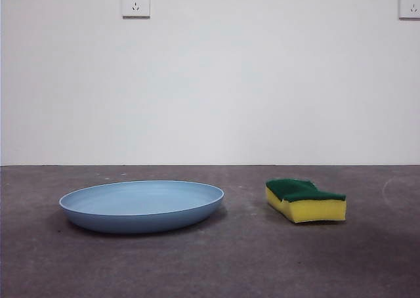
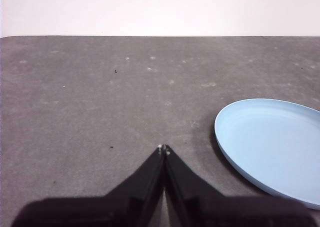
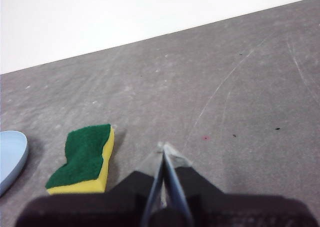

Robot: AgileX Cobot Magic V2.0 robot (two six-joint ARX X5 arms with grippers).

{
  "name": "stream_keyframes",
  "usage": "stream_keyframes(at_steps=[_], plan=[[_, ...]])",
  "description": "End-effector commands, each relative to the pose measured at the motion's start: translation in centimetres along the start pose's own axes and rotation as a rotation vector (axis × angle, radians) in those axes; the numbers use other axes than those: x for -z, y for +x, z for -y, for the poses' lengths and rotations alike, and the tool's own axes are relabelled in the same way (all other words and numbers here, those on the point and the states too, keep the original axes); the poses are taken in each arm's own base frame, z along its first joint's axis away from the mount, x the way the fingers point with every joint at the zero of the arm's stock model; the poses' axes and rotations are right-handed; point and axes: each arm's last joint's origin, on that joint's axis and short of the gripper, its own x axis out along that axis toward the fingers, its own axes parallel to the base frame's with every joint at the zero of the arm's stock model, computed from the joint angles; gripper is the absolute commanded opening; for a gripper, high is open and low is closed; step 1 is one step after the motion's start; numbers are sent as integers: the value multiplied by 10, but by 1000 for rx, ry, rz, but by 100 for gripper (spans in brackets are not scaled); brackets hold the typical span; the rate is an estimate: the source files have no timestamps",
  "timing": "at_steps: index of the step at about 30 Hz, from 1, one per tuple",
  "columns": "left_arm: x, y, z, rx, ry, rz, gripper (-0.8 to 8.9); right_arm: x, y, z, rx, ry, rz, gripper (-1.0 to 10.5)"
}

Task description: Pick up the plate,pick up the cloth,clean the plate with the cloth

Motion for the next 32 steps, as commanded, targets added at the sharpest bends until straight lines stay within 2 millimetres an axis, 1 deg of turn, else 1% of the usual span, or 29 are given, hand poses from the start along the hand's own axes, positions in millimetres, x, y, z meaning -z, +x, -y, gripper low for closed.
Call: stream_keyframes(at_steps=[1,4,8,12,16,20,24,27,32], plan=[[4,1,0,3,-7,-7,-3,4,1,1,-2,17,-14,1],[3,1,0,6,-10,-1,-3,4,1,1,-2,38,-14,1],[-1,0,1,35,-95,13,-5,3,1,1,-6,139,-15,-3],[-11,-4,2,38,-110,20,-5,-1,0,0,-2,209,-22,-12],[-28,-13,2,27,-111,-21,-5,-11,-2,-3,7,232,-90,-12],[-45,-17,4,24,-143,-51,-5,-32,-1,-8,-18,234,-146,-11],[-63,-14,4,20,-146,-84,-6,-58,5,-15,-50,221,-180,-11],[-76,-7,5,24,-162,-128,-6,-80,13,-21,-105,173,-214,-11],[-104,9,9,123,-182,-204,-6,-113,31,-32,-271,99,-274,-10]])
